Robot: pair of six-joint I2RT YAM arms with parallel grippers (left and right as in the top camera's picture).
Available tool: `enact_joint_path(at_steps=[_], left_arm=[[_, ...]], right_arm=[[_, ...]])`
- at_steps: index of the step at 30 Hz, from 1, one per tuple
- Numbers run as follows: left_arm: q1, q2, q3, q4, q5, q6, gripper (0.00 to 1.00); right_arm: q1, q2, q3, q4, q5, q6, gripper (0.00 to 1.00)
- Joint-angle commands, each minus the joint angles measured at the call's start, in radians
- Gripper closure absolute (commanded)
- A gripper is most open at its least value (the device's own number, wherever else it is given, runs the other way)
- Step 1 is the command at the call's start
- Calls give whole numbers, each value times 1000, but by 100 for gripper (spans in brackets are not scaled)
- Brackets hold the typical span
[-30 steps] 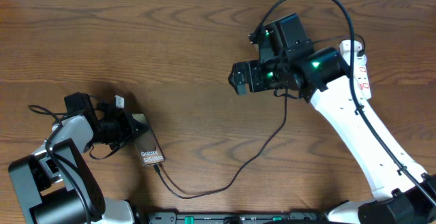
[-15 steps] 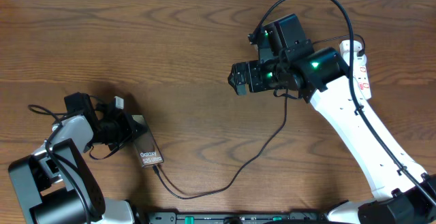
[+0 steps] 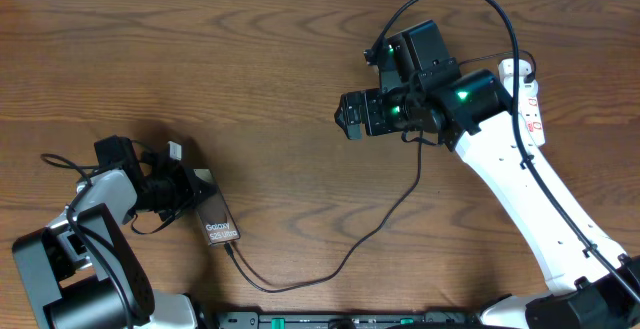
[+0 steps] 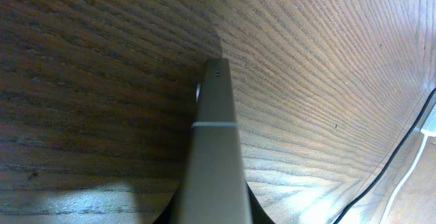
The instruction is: Plug charger to phone and switch on socket
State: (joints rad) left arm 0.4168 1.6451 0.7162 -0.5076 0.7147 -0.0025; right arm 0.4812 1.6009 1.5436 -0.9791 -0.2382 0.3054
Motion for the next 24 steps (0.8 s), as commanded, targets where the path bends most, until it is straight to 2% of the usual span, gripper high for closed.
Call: enact_joint_path(at_steps=[1,18,20,24], left_arm=[[-2,5,5,-6,-21,6,93],[-2,5,5,-14,-21,6,92],[-2,5,5,-14,-21,6,86],[-2,5,5,-14,-21,6,84]], right_arm=[[5,0,6,-2,5,-11,1],[5,0,6,-1,5,-11,1],[5,0,6,-1,5,-11,1],[5,0,6,-1,5,-11,1]])
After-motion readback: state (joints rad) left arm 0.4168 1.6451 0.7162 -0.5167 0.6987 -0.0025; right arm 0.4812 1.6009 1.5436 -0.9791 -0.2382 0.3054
